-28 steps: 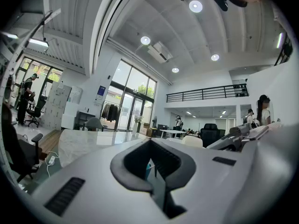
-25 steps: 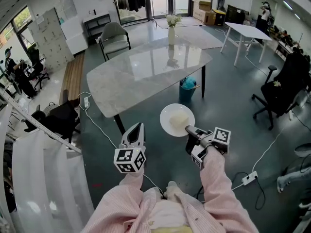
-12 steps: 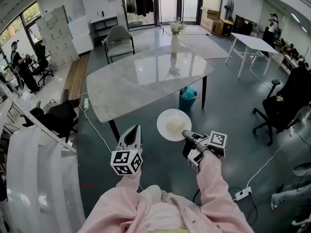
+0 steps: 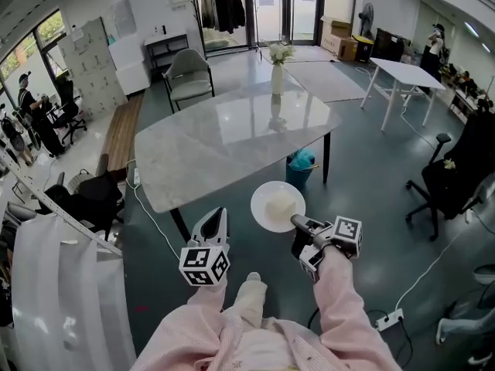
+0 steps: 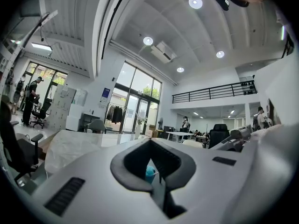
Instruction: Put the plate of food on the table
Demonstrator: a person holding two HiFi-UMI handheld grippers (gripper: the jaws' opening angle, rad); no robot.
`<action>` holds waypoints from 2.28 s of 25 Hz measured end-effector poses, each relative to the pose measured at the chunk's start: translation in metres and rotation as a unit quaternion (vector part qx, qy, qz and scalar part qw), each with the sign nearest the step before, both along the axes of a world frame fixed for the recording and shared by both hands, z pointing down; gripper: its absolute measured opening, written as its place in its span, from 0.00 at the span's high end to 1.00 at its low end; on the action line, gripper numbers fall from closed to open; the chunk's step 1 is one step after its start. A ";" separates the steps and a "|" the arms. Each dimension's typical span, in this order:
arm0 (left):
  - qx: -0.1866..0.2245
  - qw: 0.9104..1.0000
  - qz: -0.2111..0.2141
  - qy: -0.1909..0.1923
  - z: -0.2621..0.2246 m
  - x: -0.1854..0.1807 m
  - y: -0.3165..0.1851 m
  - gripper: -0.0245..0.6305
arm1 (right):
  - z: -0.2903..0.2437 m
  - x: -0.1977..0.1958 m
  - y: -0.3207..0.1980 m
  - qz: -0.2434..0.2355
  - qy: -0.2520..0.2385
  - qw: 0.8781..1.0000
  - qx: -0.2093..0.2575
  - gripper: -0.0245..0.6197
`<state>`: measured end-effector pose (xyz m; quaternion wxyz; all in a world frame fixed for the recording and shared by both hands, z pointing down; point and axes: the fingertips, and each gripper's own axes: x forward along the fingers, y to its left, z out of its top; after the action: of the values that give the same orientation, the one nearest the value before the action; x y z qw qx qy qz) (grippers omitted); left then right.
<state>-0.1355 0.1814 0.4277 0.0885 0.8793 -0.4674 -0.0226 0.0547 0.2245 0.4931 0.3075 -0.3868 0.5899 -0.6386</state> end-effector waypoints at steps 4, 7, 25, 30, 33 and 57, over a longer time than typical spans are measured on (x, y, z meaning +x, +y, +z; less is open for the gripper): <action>-0.004 1.000 0.005 0.000 0.007 0.010 -0.029 0.96 | 0.002 0.008 -0.031 -0.001 0.006 1.000 0.013 0.94; -0.008 1.000 0.007 0.001 0.010 0.014 -0.055 0.96 | 0.005 0.009 -0.053 -0.001 0.003 1.000 0.007 0.94; -0.030 0.999 0.027 0.006 0.020 0.046 -0.246 0.96 | 0.015 0.030 -0.233 0.007 -0.009 1.000 -0.006 0.94; -0.035 0.999 0.035 0.007 0.024 0.056 -0.288 0.96 | 0.019 0.038 -0.275 0.013 -0.010 1.000 -0.006 0.94; -0.043 0.998 0.038 0.008 0.029 0.059 -0.306 0.96 | 0.022 0.038 -0.293 0.013 -0.014 1.000 -0.008 0.94; -0.123 0.992 -0.028 0.029 0.071 0.093 -0.483 0.96 | 0.052 0.081 -0.498 -0.053 0.000 0.998 -0.038 0.94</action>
<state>-0.0426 -0.3016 0.4989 0.2087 0.8474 -0.4881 0.0067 0.1353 -0.2738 0.5452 0.2586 -0.3663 0.5849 -0.6758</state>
